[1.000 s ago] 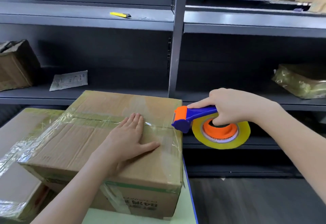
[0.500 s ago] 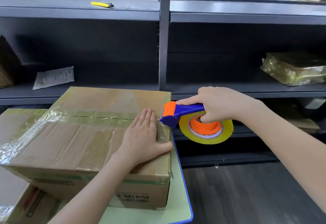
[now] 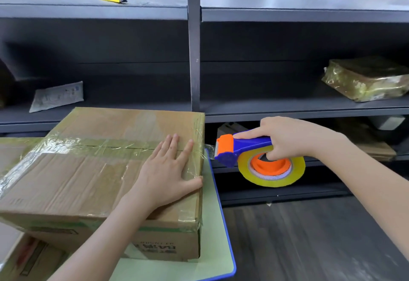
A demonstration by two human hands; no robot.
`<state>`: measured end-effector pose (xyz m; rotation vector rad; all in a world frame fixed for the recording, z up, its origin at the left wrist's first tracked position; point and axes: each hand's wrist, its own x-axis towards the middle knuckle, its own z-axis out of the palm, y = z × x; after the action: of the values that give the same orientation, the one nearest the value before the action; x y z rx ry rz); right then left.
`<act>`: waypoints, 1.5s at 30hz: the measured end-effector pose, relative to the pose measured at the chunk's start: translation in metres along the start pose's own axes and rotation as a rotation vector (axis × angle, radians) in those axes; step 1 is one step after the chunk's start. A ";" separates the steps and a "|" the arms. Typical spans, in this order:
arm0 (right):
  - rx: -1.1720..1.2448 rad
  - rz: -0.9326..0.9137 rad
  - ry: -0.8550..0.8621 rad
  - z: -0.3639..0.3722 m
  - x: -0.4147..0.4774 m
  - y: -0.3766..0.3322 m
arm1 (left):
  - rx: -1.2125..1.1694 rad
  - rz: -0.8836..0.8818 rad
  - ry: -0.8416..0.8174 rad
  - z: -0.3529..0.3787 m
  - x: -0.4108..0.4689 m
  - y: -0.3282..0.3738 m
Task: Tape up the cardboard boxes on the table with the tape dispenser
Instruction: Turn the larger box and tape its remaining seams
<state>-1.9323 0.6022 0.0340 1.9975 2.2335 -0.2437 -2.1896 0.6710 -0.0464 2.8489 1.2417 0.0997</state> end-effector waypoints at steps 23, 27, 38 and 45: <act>-0.102 0.012 -0.233 0.033 0.027 -0.014 | -0.117 0.317 0.038 -0.003 0.004 0.008; -0.019 0.048 -0.118 0.027 0.028 -0.015 | -0.158 0.382 0.059 -0.002 0.010 0.009; -0.063 0.136 0.006 0.020 0.012 -0.025 | -0.093 0.359 0.108 0.007 0.013 0.015; -0.074 0.229 0.143 0.011 0.001 -0.032 | -0.276 0.374 0.045 0.006 0.015 0.008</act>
<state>-1.9639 0.5978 0.0238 2.2692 2.0315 0.0067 -2.1726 0.6767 -0.0515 2.8024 0.6246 0.3173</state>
